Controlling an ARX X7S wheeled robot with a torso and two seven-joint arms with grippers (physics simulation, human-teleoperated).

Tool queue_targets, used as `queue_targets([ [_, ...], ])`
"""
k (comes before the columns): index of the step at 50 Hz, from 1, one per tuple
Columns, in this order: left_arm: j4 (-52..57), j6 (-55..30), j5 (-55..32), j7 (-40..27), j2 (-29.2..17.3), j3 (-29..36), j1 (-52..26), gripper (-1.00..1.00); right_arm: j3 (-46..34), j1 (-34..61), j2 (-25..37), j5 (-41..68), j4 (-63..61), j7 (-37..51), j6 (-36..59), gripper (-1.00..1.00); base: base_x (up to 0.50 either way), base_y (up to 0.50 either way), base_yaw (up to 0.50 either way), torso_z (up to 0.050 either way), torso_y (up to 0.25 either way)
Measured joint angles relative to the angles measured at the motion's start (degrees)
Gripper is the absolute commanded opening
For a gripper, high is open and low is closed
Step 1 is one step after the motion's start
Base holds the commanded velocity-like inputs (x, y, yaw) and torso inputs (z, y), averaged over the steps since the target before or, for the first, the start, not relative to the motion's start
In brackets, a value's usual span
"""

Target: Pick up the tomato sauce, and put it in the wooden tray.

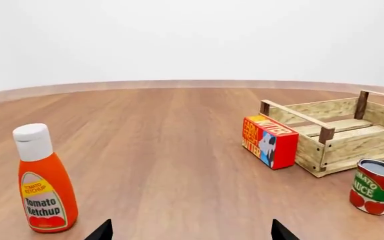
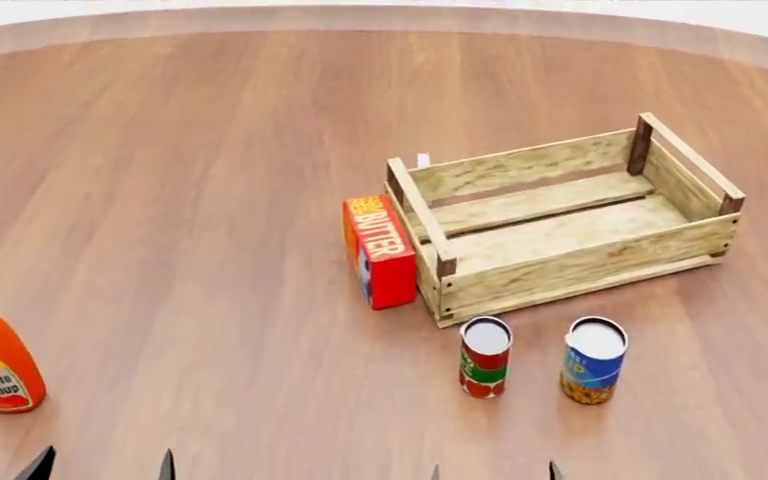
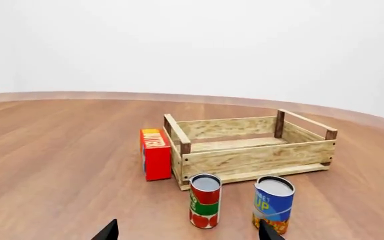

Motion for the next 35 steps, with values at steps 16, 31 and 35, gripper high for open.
queue_targets([
  [16, -1.3, 0.2, -1.2, -1.1, -1.0, 1.3, -1.2, 1.00, -1.3, 0.7, 0.9, 0.6, 0.7, 0.4, -0.7, 1.00, 0.33, 0.00, 0.00, 0.000, 0.000],
  [31, -1.3, 0.4, -2.3, -2.1, -1.8, 2.3, -1.1, 1.00, -2.1, 0.3, 1.8, 1.3, 0.2, 0.8, -1.0, 1.00, 0.33, 0.00, 0.00, 0.000, 0.000],
  [35, -1.4, 0.5, -2.5, -2.3, -2.1, 2.6, -1.1, 1.00, -2.3, 0.2, 2.0, 1.5, 0.0, 0.9, -1.0, 1.00, 0.32, 0.00, 0.00, 0.000, 0.000],
])
